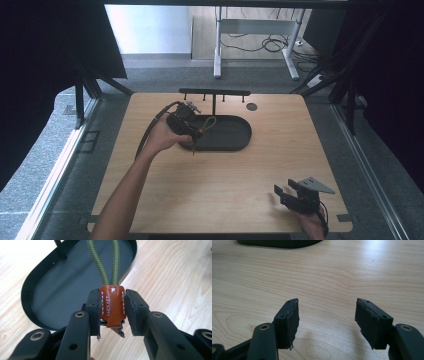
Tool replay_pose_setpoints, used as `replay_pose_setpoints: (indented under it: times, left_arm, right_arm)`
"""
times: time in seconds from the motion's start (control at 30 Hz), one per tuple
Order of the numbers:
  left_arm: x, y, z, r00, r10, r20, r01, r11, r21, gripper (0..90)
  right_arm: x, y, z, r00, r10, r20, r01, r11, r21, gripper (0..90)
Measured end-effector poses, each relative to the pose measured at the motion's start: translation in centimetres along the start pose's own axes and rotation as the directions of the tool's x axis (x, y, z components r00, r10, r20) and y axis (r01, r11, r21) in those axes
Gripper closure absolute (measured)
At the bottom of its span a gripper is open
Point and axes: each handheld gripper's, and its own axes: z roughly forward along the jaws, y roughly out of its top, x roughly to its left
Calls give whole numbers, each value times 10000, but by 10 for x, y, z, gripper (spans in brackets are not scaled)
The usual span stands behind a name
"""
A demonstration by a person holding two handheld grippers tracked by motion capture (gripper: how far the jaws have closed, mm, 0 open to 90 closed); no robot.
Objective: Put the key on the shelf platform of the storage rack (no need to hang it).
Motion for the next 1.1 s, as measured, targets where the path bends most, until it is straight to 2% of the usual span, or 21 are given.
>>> replay_pose_setpoints:
  times: [0.1,0.3,0.37,0.5,0.63,0.83,0.93,1.1]
  left_arm:
    - [4,3,4,9999,-129,-74,130,9998,132,671]
    - [11,11,14,9995,44,-320,-30,9991,415,671]
    - [13,15,16,9990,87,-436,-72,9993,363,671]
    - [16,21,18,9990,97,-446,-85,9996,279,671]
    - [19,23,19,9997,54,-258,-52,9999,85,671]
    - [24,26,28,9995,-16,-324,22,9998,193,671]
    - [23,30,32,9996,-45,-268,47,10000,57,671]
    - [20,35,41,9994,29,-355,-23,9999,171,671]
  right_arm:
    - [0,0,0,10000,5,-14,-5,10000,28,366]
    - [1,0,1,10000,-38,-53,38,10000,35,366]
    - [1,0,1,10000,-33,-66,34,10000,35,366]
    - [1,0,1,10000,-3,-75,4,10000,98,366]
    - [2,0,1,9999,-39,-113,40,9999,118,367]
    - [0,1,2,9997,40,-225,-38,10000,81,366]
    - [-1,1,2,9996,-3,-297,5,10000,74,367]
    - [-2,1,2,9995,-13,-326,15,10000,60,367]
